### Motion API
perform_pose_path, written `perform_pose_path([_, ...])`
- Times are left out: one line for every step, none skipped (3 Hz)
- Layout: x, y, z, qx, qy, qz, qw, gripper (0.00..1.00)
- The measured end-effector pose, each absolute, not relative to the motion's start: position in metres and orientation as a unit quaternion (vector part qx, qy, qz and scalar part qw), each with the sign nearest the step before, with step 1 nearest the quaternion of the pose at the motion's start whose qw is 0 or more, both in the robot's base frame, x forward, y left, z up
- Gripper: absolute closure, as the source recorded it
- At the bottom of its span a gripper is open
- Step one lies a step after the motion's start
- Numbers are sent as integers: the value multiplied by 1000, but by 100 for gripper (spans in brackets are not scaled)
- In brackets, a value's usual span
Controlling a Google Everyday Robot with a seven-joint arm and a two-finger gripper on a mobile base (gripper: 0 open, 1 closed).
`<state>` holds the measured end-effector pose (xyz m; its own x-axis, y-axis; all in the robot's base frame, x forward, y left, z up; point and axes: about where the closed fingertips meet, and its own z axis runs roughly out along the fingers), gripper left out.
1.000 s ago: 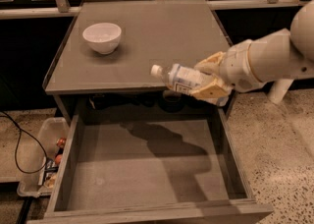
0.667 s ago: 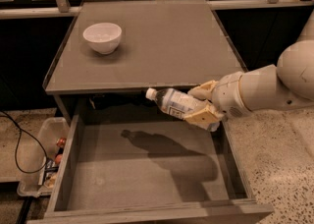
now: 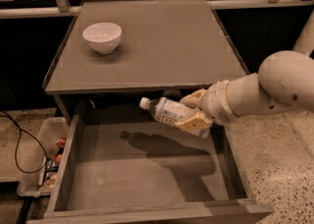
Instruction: Place blue plastic bottle into top drawer
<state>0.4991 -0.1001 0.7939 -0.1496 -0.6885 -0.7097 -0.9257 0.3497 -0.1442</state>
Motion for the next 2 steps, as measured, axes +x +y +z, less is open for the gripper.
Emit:
perform_pose_path([493, -80, 736, -536, 750, 201, 330, 100])
perform_pose_path([482, -65, 691, -537, 754, 195, 324, 100])
